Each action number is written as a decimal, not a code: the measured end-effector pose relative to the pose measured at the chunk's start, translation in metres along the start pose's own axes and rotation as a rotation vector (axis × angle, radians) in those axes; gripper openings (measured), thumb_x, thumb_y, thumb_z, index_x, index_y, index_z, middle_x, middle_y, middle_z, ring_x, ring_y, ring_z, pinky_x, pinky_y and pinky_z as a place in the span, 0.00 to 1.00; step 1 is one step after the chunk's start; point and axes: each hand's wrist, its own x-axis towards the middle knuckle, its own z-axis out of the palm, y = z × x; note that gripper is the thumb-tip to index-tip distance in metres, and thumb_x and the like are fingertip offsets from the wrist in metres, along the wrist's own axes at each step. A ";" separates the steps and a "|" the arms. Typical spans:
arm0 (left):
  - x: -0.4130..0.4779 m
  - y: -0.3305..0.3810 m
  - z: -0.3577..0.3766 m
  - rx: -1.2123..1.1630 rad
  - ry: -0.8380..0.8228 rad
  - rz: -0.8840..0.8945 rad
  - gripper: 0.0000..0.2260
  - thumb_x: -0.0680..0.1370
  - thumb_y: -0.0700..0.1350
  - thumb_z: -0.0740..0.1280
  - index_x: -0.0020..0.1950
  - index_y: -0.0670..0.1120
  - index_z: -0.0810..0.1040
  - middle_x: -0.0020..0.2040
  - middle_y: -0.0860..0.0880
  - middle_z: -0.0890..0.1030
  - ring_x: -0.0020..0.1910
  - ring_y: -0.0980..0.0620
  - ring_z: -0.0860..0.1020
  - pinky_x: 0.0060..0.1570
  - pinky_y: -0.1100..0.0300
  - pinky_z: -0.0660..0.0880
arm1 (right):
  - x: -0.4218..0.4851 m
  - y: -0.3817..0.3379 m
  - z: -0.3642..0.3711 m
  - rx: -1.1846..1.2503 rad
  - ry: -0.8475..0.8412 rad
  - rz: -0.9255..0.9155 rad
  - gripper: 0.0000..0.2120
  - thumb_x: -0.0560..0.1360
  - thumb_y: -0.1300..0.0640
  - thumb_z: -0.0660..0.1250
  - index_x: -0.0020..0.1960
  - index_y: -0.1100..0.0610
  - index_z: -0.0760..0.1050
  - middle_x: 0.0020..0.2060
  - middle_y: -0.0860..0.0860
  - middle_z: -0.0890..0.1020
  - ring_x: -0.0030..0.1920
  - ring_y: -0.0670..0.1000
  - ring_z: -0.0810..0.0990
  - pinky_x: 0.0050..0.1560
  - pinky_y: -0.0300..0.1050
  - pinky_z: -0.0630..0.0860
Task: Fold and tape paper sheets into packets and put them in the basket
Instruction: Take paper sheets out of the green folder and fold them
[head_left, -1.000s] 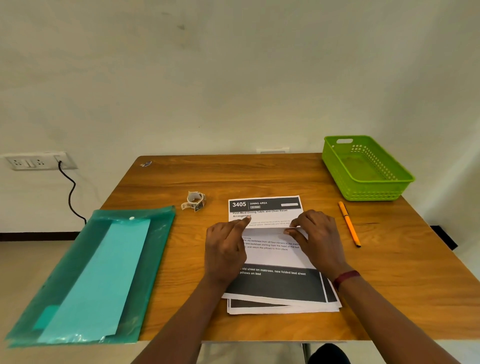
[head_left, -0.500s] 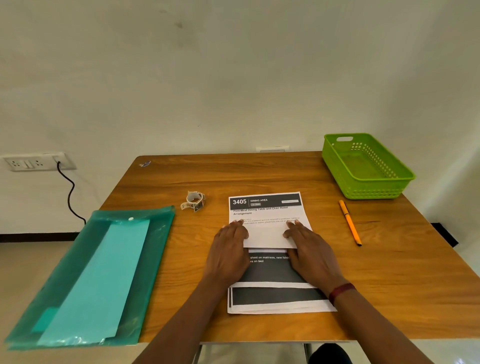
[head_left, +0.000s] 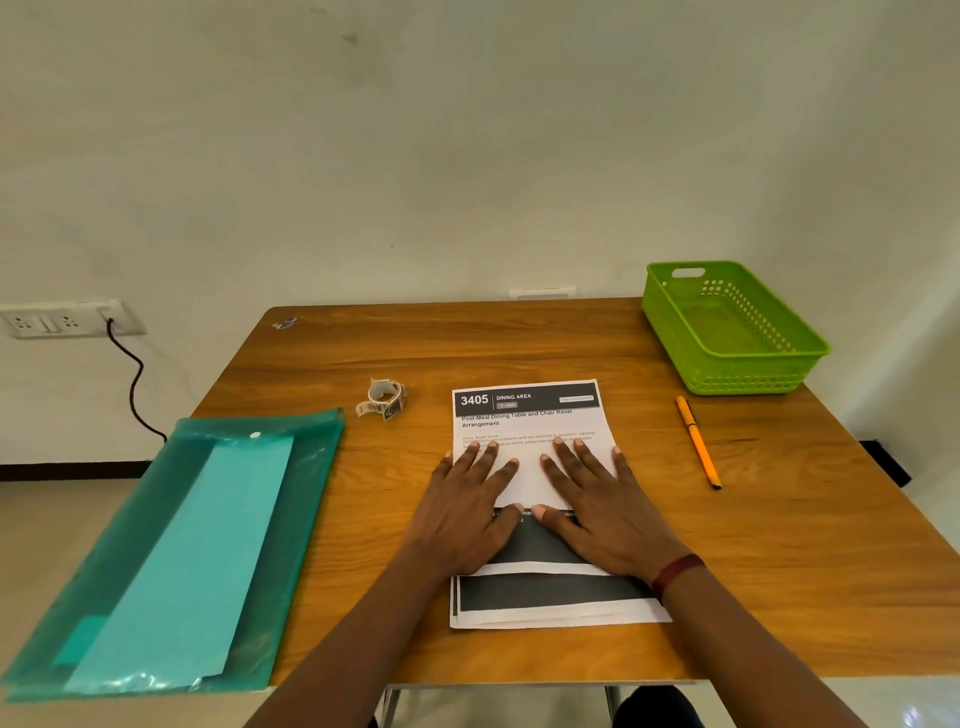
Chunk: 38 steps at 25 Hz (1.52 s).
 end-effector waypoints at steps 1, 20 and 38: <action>0.000 0.001 0.001 0.032 -0.021 0.007 0.29 0.80 0.62 0.47 0.80 0.54 0.49 0.81 0.48 0.48 0.79 0.48 0.45 0.77 0.45 0.45 | 0.000 -0.001 -0.001 -0.007 -0.023 0.000 0.38 0.75 0.28 0.34 0.79 0.47 0.38 0.77 0.48 0.38 0.78 0.51 0.37 0.75 0.63 0.37; -0.001 0.008 0.010 -0.120 0.047 -0.102 0.29 0.81 0.61 0.50 0.80 0.54 0.50 0.81 0.50 0.47 0.79 0.51 0.44 0.76 0.53 0.41 | -0.010 0.011 0.004 0.006 -0.008 0.134 0.39 0.70 0.26 0.27 0.77 0.40 0.35 0.78 0.47 0.38 0.78 0.53 0.37 0.72 0.69 0.37; 0.046 -0.005 -0.046 -0.186 -0.269 -0.196 0.39 0.65 0.60 0.77 0.71 0.58 0.62 0.73 0.47 0.63 0.73 0.43 0.58 0.65 0.39 0.60 | -0.009 0.012 0.005 0.031 -0.016 0.126 0.35 0.74 0.28 0.35 0.78 0.41 0.37 0.78 0.47 0.40 0.78 0.53 0.39 0.72 0.70 0.38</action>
